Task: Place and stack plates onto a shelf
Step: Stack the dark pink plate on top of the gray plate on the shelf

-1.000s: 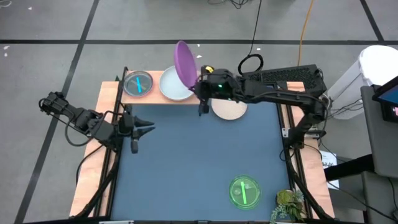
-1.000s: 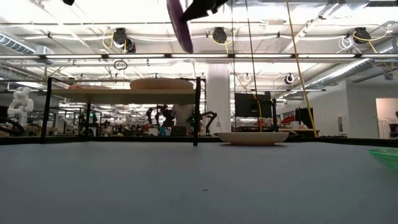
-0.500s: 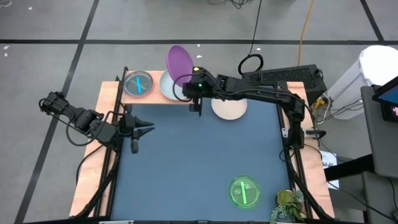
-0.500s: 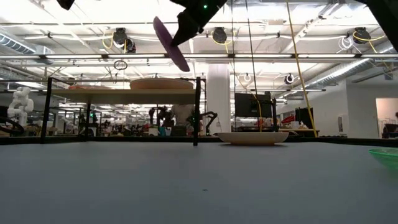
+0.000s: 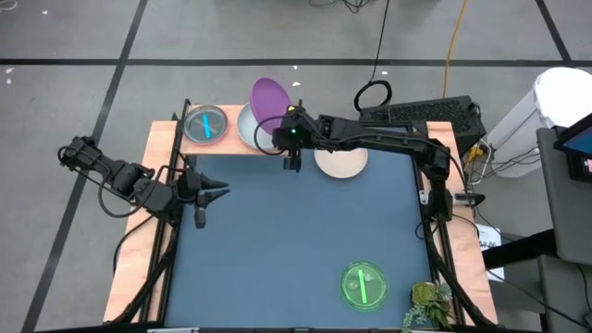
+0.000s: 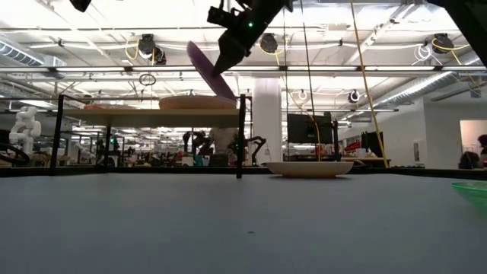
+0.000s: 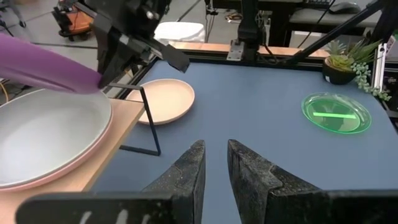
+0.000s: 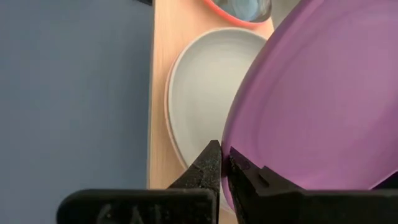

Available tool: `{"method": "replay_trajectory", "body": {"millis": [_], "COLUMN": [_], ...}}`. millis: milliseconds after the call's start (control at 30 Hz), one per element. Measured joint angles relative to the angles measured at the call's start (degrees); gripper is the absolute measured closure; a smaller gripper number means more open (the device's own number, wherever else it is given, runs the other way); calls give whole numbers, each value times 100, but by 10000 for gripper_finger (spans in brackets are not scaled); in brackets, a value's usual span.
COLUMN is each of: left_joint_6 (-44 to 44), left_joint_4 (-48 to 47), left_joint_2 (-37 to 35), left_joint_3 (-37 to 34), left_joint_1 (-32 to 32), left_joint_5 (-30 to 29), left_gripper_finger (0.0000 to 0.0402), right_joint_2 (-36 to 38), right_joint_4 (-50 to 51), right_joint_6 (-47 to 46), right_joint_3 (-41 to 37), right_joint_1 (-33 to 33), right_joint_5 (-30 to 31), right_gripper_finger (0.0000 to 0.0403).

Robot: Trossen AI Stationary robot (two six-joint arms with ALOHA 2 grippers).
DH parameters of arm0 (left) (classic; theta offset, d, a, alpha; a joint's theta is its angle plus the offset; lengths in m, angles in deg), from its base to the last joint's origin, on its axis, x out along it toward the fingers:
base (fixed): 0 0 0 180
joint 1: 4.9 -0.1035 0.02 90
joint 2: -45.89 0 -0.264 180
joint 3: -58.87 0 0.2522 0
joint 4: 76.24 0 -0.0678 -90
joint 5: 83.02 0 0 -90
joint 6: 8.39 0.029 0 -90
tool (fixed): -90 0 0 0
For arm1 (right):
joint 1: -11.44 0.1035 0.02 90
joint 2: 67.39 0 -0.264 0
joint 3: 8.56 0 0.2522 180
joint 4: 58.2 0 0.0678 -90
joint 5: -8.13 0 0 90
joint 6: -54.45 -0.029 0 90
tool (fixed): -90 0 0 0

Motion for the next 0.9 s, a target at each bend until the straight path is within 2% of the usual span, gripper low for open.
{"method": "replay_trajectory", "body": {"millis": [900], "left_joint_6": [114], "left_joint_4": [-14], "left_joint_2": [0], "left_joint_3": [0], "left_joint_1": [-4], "left_joint_5": [-61], "left_gripper_finger": [330], "right_joint_2": [24], "right_joint_4": [-482], "right_joint_6": [682], "right_joint_3": [-369], "right_joint_1": [131], "right_joint_5": [22], "right_gripper_finger": [399]}}
